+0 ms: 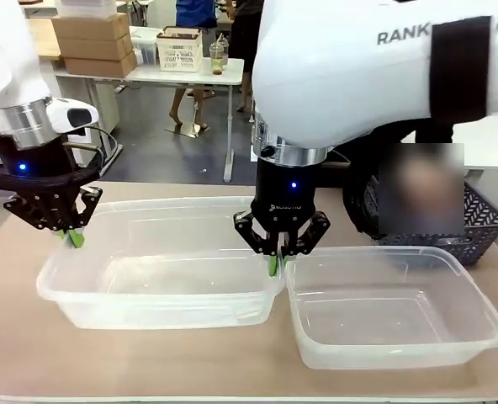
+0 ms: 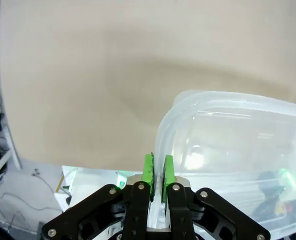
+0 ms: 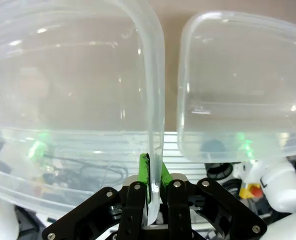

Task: Sort the waste into each basket.
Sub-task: Pick up the Organizing box on the left side of the table and lift it.

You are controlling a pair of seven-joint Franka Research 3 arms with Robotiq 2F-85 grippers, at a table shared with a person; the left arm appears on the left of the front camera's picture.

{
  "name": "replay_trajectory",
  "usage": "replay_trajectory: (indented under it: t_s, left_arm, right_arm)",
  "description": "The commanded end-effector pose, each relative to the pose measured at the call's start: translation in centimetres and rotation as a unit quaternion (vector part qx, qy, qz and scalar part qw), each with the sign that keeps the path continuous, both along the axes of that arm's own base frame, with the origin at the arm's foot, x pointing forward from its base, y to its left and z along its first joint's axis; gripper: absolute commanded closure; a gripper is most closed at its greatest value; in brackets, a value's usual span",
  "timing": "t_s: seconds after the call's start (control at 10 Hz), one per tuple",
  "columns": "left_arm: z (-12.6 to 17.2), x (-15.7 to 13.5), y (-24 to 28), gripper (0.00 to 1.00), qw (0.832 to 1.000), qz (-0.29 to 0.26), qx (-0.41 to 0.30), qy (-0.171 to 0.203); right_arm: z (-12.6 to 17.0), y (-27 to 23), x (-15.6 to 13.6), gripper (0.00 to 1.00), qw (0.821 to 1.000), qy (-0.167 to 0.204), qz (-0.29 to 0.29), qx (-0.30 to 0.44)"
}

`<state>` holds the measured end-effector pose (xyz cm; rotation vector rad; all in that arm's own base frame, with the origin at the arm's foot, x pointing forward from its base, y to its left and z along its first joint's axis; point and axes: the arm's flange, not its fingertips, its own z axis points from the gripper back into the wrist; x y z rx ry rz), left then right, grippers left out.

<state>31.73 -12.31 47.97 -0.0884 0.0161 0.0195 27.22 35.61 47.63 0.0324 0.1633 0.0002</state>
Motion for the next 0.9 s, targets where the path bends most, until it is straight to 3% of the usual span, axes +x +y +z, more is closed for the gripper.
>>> replay_trajectory:
  t_s: [0.0, 0.1, 0.3, 0.4, 0.6, 0.8]
  left_arm:
    - [2.2, 0.1, -2.2, 0.91, 0.996, -0.001, -0.050, -0.070]
    - [3.6, 0.1, -3.8, 0.91, 0.996, -0.021, -0.071, -0.044]
    - [3.8, 1.7, -6.8, 0.91, 0.990, 0.027, -0.086, -0.104]
    - [3.0, 3.1, -8.7, 0.91, 0.989, 0.039, -0.085, -0.115]
    - [1.6, 4.1, -11.3, 0.91, 0.992, 0.020, -0.092, -0.085]
    - [0.5, 3.8, -12.8, 0.91, 0.992, 0.020, -0.095, -0.086]
  right_arm:
    - [-0.4, -3.2, 0.8, 0.94, 0.998, 0.030, -0.053, 0.009]
    - [-0.2, -4.0, 1.5, 0.94, 0.997, 0.028, -0.064, -0.010]
    - [0.0, -6.4, 1.5, 0.94, 0.998, 0.026, -0.060, -0.003]
    - [0.5, -8.3, 1.3, 0.94, 0.998, 0.024, -0.059, -0.005]
    - [1.4, -11.4, 2.1, 0.94, 0.997, 0.020, -0.070, -0.037]
    - [2.3, -14.6, 3.6, 0.94, 0.996, 0.006, -0.064, -0.059]
